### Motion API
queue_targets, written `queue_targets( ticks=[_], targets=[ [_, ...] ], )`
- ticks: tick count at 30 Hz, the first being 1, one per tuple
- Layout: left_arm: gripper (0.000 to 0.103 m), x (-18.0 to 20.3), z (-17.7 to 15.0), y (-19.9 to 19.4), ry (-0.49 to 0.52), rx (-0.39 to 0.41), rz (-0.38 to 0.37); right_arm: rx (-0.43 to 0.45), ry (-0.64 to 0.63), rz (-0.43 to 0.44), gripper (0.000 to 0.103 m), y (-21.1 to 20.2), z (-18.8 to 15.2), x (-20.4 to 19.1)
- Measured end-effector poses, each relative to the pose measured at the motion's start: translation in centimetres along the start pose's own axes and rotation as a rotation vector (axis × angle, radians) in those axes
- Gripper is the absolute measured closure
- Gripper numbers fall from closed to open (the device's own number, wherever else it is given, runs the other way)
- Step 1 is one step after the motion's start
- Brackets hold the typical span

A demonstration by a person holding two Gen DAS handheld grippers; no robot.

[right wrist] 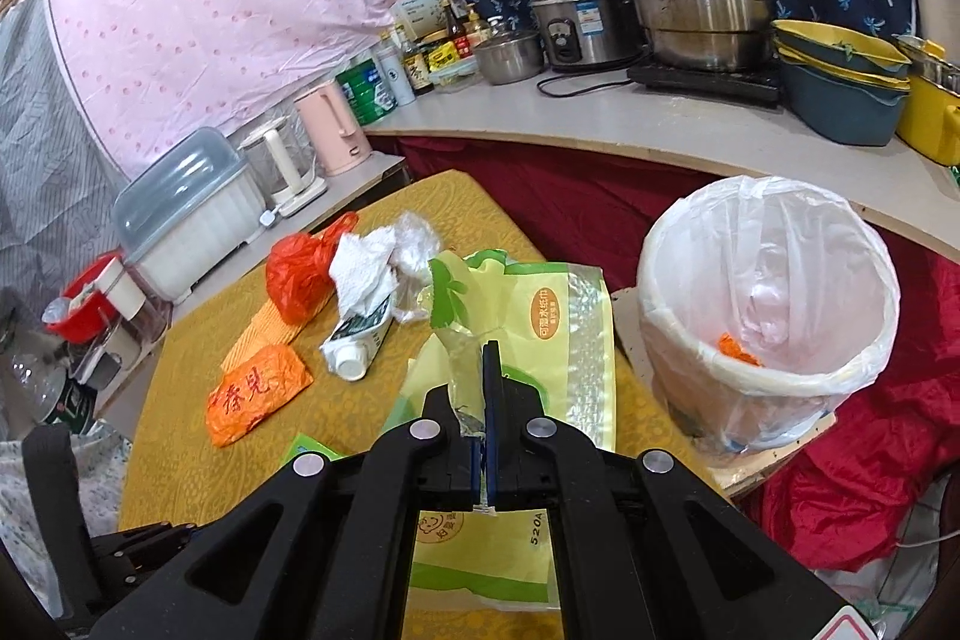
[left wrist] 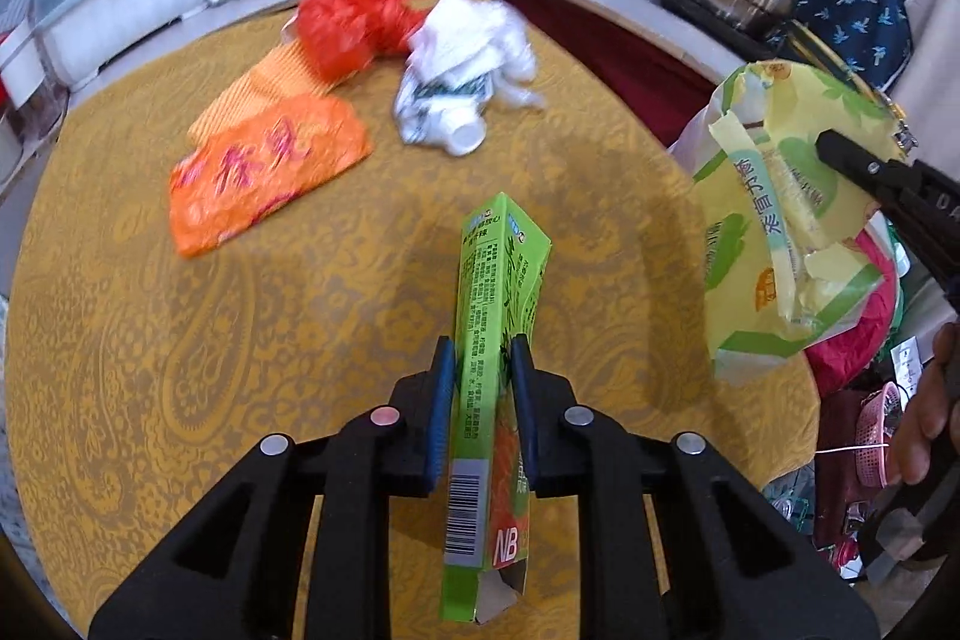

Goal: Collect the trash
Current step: 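Carry the carton and yellow-green bag to the bin and release them inside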

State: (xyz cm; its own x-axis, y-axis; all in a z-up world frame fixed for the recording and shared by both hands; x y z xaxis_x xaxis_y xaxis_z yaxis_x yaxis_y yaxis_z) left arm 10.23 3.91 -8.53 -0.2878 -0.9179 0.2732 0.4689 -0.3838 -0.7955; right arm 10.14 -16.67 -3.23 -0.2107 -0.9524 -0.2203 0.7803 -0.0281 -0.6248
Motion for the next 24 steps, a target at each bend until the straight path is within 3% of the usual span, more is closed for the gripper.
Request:
queue_targets(
  ticks=[6,13,24],
  targets=[
    [0.085,3.4,3.2,0.4,0.051,0.031,-0.053,0.053,0.045,-0.039,0.102,-0.6,2.4,3.4],
    [0.085,11.0,8.4,1.1,0.165,0.101,-0.136,0.115,0.102,-0.114,0.102,-1.1,5.7,9.3],
    [0.085,22.2,14.1,6.8,0.282,0.111,-0.260,0.136,0.193,-0.212,0.102,0.5,8.3,18.4]
  ],
)
Point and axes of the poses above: each gripper's, at about its wrist camera, not at the fingertips, and y roughly the way its jaws point, x to its right, z to its top, the point moved 4 cm from there along y, roughly the way its jaws point, and after that the axes turned 7 degrees about -z, right-handed, at the moved point
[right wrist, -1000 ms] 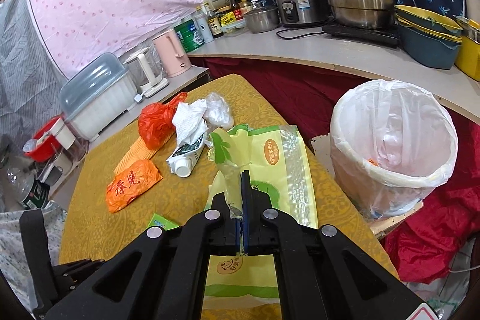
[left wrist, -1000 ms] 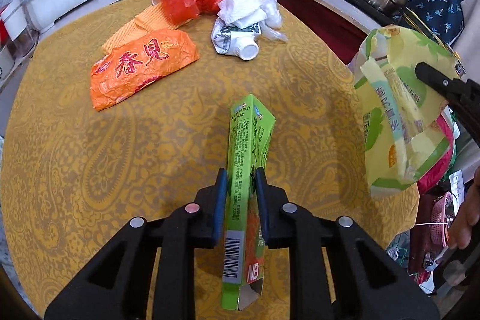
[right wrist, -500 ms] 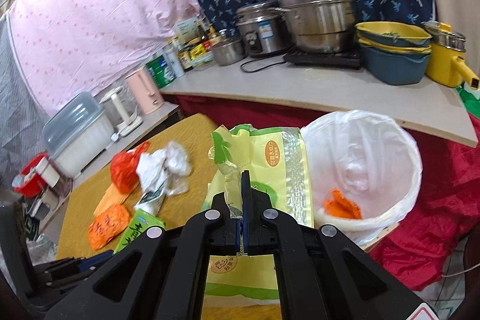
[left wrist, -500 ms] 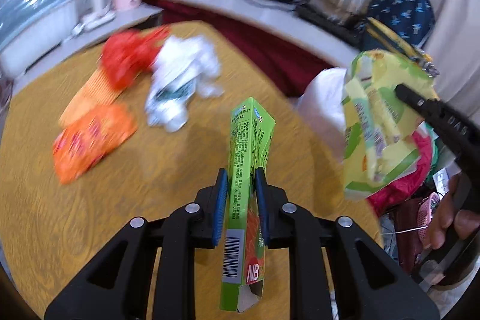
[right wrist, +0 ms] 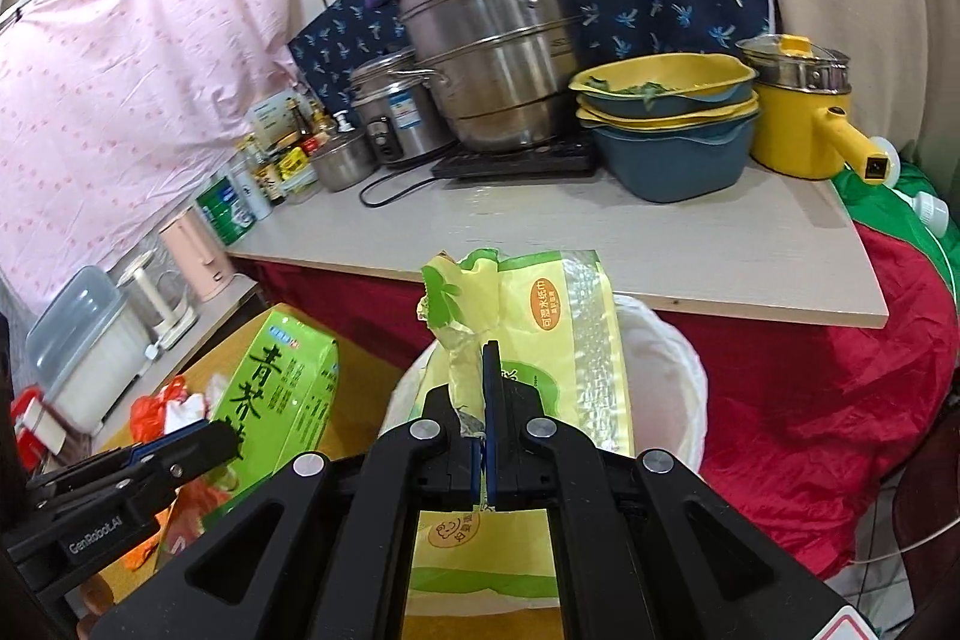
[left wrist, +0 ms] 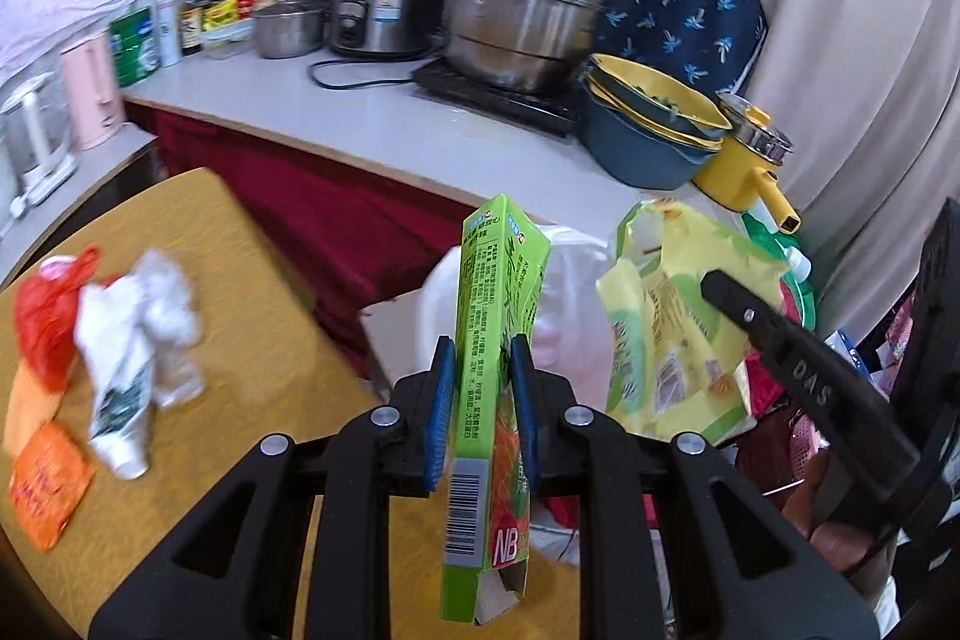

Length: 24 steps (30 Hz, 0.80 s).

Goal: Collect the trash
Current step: 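Carry the carton and yellow-green bag to the bin and release them inside, then withdraw both open tools from the bin back toward the remaining trash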

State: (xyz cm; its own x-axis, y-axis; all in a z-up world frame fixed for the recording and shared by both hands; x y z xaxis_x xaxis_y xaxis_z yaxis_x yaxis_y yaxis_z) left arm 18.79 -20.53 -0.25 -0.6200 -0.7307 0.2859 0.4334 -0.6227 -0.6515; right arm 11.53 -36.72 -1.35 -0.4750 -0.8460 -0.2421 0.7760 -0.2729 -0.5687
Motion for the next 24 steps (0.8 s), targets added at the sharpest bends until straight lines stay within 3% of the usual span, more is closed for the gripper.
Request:
queue_targets(
  ticks=[6,14,15,17,19,24],
  targets=[
    [0.084,1.1,1.3,5.2,0.003,-0.052,-0.033,-0.033,0.038,-0.015,0.102,2.9,0.3,2.7],
    [0.083,1.0,1.8,8.7,-0.013,-0.088,-0.050,-0.076,0.050,-0.001,0.101,6.5,0.3,3.4],
    [0.080,0.8,1.9,8.8,-0.012,-0.083,-0.042,-0.082,0.048,0.001,0.098,6.8,0.3,3.3],
    [0.064,0.7,2.2,8.9,-0.007,-0.071,-0.023,-0.083,0.054,0.003,0.092,7.1,0.4,3.2],
    [0.059,0.6,2.5,8.7,-0.009,-0.059,-0.013,-0.075,0.059,-0.002,0.078,7.1,0.6,3.0],
    [0.045,-0.1,3.1,7.7,-0.016,-0.028,0.010,-0.035,0.061,-0.010,0.063,5.8,1.3,2.5]
  ],
)
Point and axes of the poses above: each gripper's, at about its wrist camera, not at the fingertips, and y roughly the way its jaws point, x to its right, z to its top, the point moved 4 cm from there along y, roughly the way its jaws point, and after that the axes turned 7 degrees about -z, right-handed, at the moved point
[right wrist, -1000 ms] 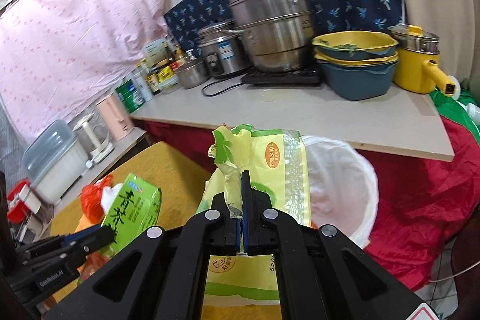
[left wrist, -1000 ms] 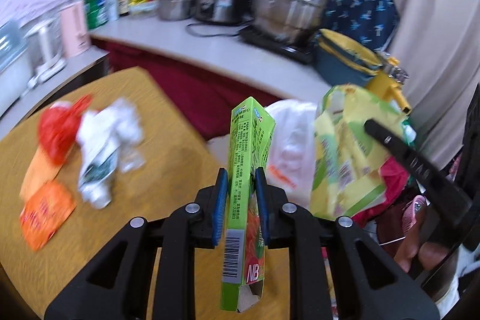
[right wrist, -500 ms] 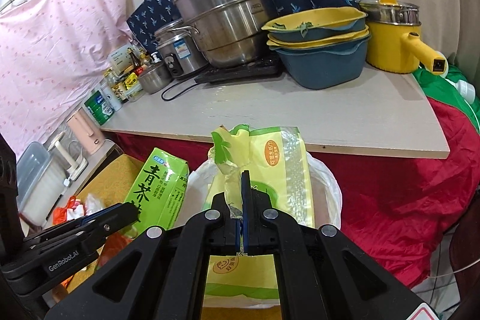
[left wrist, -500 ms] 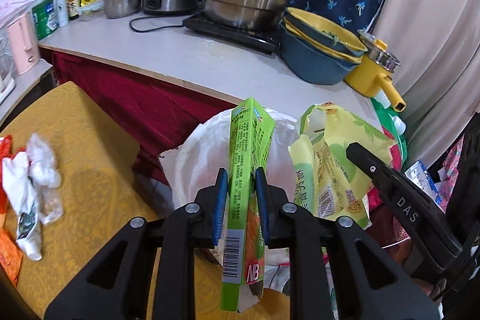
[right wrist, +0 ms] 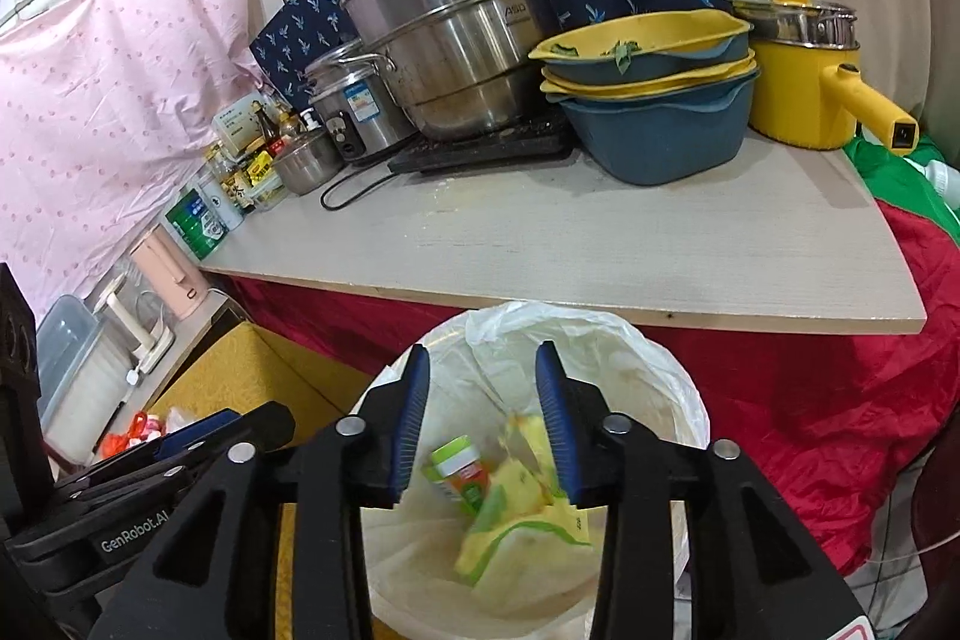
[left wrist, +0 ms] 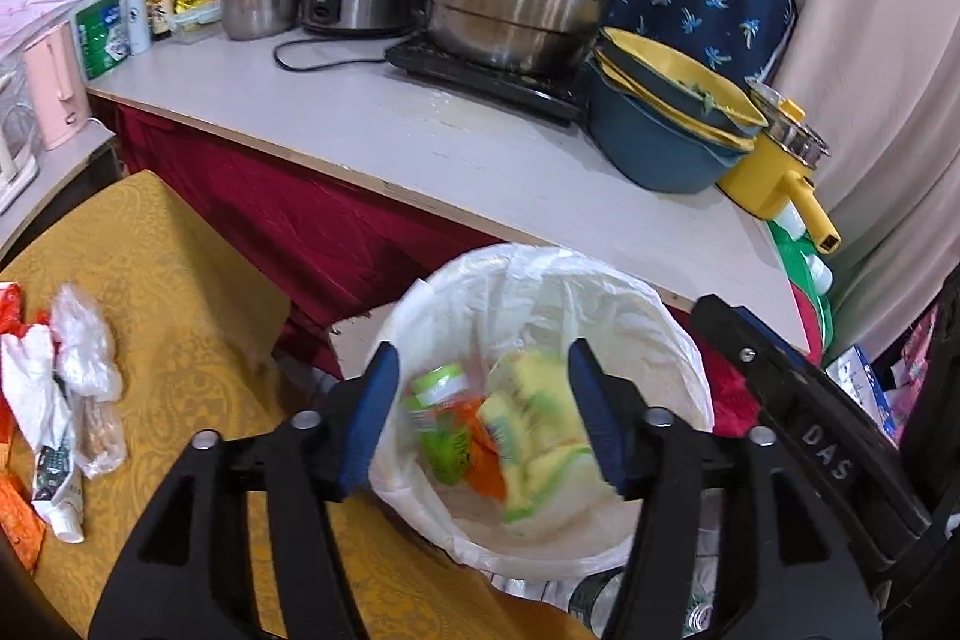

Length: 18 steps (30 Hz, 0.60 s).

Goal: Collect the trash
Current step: 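Withdraw both open tools from the bin back toward the remaining trash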

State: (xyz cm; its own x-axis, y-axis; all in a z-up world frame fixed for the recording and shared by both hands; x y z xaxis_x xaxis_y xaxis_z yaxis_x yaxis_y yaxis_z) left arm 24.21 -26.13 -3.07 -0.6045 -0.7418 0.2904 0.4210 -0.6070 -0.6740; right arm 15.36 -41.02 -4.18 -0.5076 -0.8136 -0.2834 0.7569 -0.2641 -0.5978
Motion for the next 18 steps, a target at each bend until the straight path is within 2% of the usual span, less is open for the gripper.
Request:
queue_targets(
  ticks=[10,13,18],
  targets=[
    [0.043,-1.2,0.1,-3.5,-0.009,0.040,0.026,0.041,-0.015,0.017,0.051,-3.0,0.7,-2.1],
    [0.032,-1.7,0.1,-4.9,-0.013,0.061,0.044,0.055,-0.035,0.022,0.050,-3.9,0.7,-3.2],
    [0.031,-3.1,0.0,-7.5,-0.031,0.095,0.058,0.070,-0.061,0.038,0.047,-5.4,0.3,-5.4]
  ],
)
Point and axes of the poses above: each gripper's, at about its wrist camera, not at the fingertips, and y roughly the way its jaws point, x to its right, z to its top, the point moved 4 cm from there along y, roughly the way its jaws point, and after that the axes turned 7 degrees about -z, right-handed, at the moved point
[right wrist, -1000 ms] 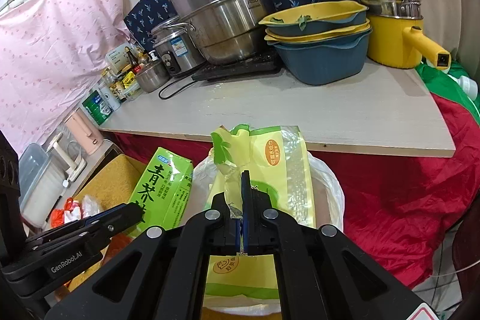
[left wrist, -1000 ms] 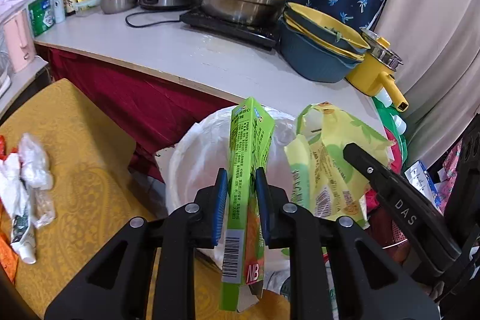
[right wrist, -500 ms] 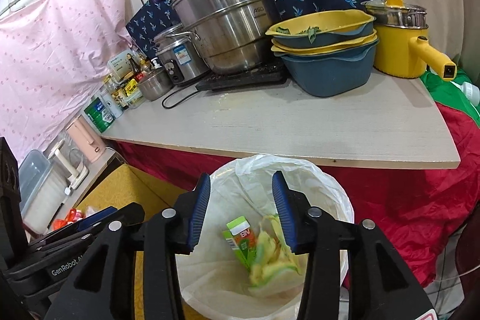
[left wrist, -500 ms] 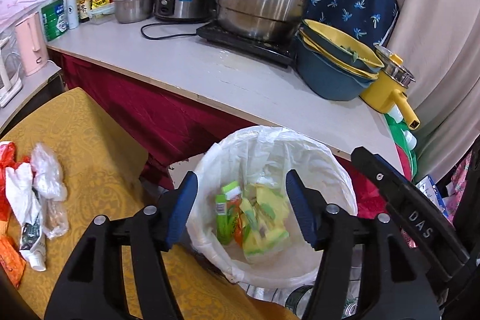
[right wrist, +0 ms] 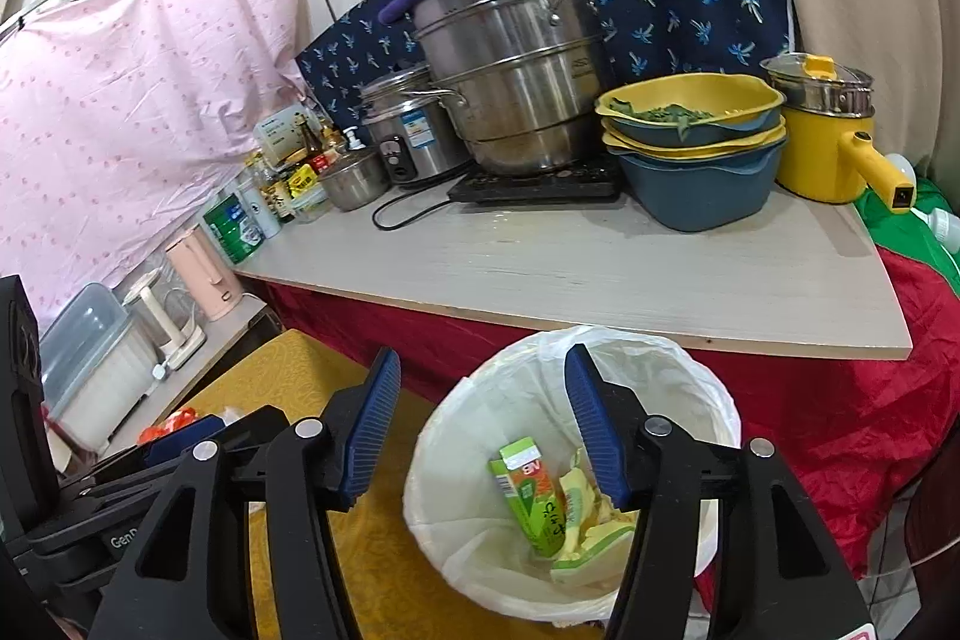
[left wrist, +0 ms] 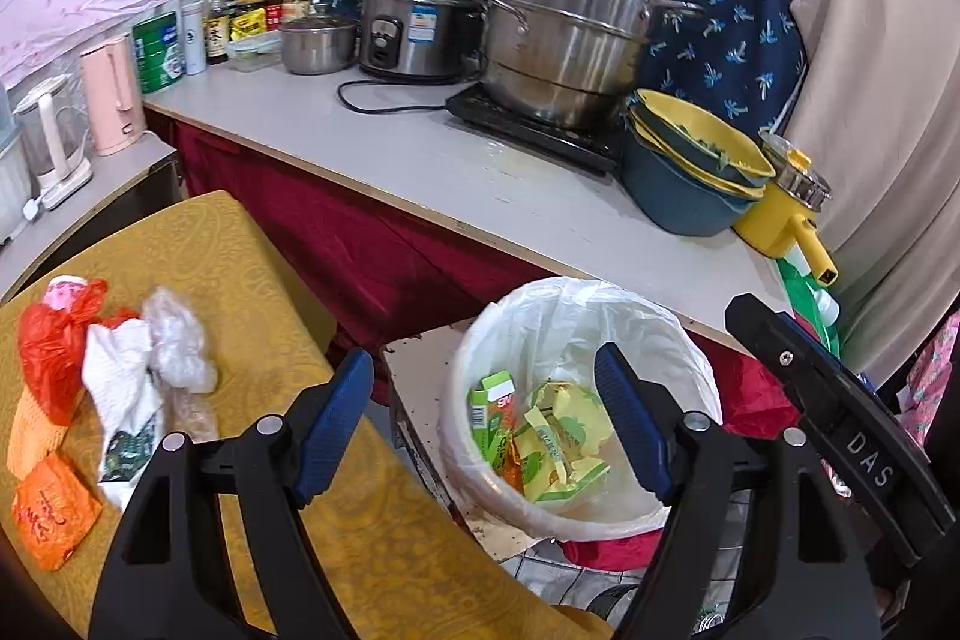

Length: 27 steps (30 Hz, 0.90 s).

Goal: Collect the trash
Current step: 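Withdraw both open tools from the bin back toward the remaining trash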

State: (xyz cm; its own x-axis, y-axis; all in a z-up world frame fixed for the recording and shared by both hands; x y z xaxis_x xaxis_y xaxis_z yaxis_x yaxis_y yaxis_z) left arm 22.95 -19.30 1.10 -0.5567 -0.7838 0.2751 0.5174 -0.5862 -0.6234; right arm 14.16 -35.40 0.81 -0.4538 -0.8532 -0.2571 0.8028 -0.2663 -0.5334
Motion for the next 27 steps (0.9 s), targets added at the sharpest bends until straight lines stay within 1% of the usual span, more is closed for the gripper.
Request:
queue_targets(
  ticks=[5,9,16,23,27],
  targets=[
    [0.031,-1.6,-0.1,-2.1,-0.013,0.024,0.020,0.005,-0.033,0.023,0.046,-1.0,-0.2,-2.5],
    [0.031,-3.1,-0.3,-3.9,-0.020,0.046,0.050,0.007,-0.051,0.038,0.043,-1.7,-0.5,-4.2],
    [0.031,-5.8,-1.0,-6.3,-0.041,0.062,0.093,-0.009,-0.088,0.070,0.042,-2.3,-1.7,-7.4],
    [0.030,-9.5,-2.9,-8.7,-0.068,0.060,0.158,-0.039,-0.119,0.117,0.042,-2.8,-3.7,-10.9],
    [0.027,-12.1,-4.5,-10.1,-0.091,0.056,0.207,-0.071,-0.149,0.149,0.042,-2.6,-5.4,-13.4]
  ],
)
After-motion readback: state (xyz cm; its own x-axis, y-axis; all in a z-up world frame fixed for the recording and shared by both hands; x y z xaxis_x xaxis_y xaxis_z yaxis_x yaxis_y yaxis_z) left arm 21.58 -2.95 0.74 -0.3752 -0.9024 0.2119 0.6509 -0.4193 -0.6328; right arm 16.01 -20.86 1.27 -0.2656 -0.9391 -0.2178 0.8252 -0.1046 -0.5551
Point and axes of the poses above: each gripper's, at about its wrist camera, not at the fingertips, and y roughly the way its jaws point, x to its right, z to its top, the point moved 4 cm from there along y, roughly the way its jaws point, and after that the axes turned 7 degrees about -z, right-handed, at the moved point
